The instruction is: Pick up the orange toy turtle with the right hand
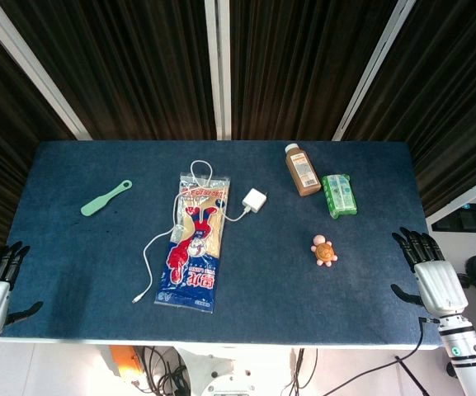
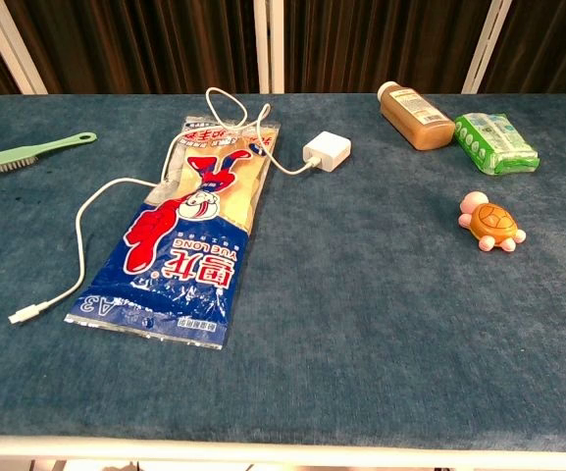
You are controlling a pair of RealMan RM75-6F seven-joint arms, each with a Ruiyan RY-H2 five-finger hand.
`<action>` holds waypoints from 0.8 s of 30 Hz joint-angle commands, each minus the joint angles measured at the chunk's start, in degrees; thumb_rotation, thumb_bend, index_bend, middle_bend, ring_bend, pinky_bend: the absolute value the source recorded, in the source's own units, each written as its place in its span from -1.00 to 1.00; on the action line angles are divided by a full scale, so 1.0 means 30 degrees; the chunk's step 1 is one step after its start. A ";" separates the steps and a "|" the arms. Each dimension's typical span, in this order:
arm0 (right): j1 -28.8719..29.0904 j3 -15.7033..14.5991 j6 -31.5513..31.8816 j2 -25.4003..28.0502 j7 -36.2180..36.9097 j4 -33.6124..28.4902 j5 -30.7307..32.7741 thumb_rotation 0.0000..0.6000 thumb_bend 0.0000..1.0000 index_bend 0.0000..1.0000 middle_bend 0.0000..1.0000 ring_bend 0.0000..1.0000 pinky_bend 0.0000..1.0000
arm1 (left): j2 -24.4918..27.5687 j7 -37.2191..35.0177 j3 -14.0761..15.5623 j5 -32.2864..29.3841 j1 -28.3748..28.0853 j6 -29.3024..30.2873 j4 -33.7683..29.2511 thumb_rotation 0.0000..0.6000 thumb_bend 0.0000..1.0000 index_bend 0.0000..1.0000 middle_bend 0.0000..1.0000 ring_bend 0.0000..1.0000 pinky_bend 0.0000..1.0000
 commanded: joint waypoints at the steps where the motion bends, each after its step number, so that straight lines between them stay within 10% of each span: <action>1: 0.0808 0.0469 -0.1098 0.0073 -0.1088 -0.0477 0.0619 1.00 -0.82 -1.00 -1.00 -1.00 -1.00 | 0.0021 -0.0027 0.0004 0.0094 0.0014 0.0005 -0.0051 1.00 -0.85 -1.00 -1.00 -1.00 -1.00; 24: 0.7052 0.2595 -0.8246 -0.4044 -1.0562 -0.0632 0.8586 1.00 -0.82 -0.98 -0.73 -1.00 -1.00 | -0.0224 -0.1372 0.0101 0.0389 -0.0001 -0.0477 0.0851 1.00 -0.84 -1.00 -1.00 -1.00 -1.00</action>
